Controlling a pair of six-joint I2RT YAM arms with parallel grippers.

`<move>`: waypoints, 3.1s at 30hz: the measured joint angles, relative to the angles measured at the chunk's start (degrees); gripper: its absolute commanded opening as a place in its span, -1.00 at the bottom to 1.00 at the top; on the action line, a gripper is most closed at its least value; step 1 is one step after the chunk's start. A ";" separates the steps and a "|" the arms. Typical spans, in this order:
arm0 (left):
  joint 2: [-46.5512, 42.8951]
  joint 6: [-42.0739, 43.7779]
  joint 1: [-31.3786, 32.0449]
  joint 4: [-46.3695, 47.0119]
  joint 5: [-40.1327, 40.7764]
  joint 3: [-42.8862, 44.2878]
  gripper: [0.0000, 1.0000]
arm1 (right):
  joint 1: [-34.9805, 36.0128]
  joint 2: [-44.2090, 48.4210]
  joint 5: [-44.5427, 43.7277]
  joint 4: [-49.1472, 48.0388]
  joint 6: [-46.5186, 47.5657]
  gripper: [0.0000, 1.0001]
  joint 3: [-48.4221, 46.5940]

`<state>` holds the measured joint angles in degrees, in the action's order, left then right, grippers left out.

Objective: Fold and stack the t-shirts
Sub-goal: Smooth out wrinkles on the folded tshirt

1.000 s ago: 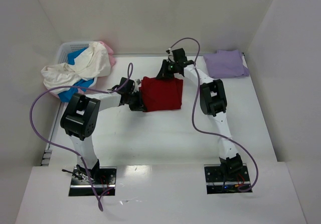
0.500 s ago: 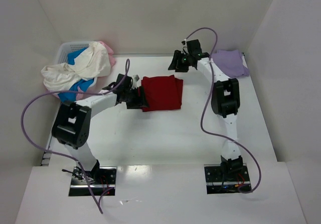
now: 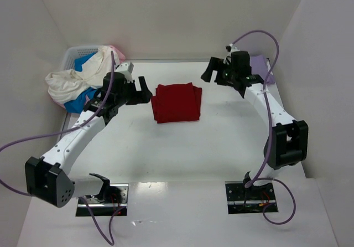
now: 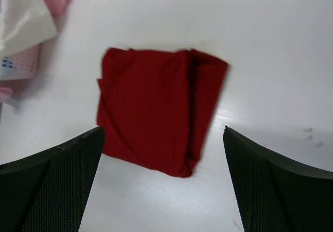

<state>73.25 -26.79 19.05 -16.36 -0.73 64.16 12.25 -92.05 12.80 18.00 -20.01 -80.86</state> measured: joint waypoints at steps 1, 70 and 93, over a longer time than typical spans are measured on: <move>-1.14 0.17 0.00 -0.42 0.90 -0.96 1.00 | -0.98 0.70 0.11 -0.37 -0.26 1.00 3.04; 3.91 1.16 -6.64 -3.89 -12.46 -5.44 1.00 | -0.22 -27.45 19.45 -19.43 -12.79 0.95 5.60; 1.97 1.57 -8.28 -4.66 -12.66 -5.99 1.00 | 2.91 -35.01 19.15 -17.05 -13.22 -0.73 -1.95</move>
<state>75.22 -25.21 10.76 -21.02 -13.39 58.17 15.16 -127.07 31.94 0.95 -33.23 -82.81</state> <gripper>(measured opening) 0.997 0.218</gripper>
